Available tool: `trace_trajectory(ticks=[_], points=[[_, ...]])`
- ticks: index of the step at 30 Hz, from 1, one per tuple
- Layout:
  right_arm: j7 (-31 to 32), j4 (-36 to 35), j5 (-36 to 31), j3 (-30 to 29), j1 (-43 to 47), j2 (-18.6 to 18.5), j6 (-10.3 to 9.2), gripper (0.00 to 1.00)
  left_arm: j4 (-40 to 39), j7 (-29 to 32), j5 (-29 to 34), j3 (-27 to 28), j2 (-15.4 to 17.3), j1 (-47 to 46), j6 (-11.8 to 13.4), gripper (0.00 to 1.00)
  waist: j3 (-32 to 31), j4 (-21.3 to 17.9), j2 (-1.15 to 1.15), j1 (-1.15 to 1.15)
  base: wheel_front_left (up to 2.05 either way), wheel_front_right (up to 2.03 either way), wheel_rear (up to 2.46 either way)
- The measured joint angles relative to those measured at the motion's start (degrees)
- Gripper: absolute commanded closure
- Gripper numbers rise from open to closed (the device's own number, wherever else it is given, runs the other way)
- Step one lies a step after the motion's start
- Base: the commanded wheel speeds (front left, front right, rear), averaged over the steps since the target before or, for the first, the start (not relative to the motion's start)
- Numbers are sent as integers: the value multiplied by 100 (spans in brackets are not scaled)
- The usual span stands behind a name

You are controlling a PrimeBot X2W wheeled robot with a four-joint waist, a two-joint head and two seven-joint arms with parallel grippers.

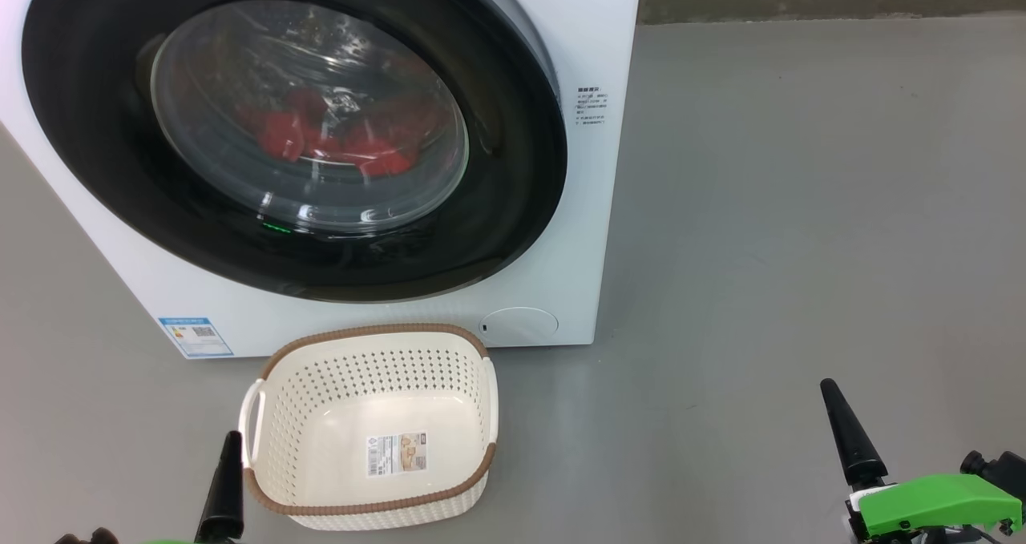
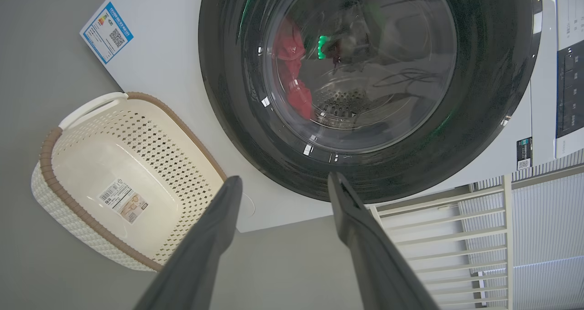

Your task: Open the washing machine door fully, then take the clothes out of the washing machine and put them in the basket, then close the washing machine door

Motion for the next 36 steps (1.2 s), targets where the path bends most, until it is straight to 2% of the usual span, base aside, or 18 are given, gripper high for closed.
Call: trace_trajectory(ticks=[36], points=[[-586,-4,-2470,513,-3,-376,0,0,-271,-598,2641,-721,296,24,501,0,11,59,0,0,0,0,0]])
